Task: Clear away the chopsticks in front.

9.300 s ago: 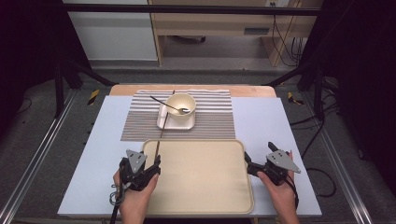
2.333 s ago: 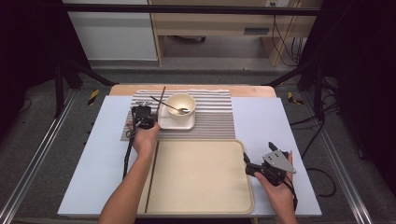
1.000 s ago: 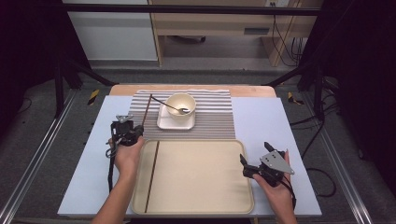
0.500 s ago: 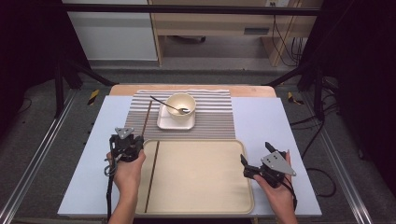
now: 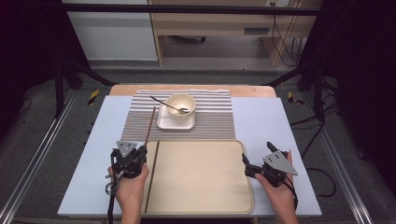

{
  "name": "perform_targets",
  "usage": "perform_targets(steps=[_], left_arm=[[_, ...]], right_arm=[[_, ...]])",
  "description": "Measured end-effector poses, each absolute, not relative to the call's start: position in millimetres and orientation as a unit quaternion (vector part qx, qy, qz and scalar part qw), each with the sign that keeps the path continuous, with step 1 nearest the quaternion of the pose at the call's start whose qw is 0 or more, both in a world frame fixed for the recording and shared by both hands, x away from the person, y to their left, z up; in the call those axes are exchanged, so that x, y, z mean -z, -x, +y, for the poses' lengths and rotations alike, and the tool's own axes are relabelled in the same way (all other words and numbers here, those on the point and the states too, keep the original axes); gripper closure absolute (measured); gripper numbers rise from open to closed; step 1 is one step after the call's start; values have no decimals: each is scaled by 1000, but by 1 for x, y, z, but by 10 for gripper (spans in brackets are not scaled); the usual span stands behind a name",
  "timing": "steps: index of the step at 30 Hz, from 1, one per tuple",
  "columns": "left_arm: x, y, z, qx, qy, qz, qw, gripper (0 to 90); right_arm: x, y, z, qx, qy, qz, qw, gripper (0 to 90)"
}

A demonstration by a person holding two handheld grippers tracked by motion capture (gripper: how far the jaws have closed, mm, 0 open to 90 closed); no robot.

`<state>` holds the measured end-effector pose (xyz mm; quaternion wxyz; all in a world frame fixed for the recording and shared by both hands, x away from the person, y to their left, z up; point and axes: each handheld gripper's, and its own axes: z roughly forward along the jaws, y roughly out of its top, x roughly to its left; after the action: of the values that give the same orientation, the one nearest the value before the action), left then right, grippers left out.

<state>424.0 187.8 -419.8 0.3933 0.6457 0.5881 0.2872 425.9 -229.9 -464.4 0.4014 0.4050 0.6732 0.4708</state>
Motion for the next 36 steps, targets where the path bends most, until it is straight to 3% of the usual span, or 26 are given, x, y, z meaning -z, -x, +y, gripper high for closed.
perform_targets(steps=[36], left_arm=[[446,-354,154,-247,-616,601,446,853]], right_arm=[[465,-426,-229,-471,-401,676,401,41]])
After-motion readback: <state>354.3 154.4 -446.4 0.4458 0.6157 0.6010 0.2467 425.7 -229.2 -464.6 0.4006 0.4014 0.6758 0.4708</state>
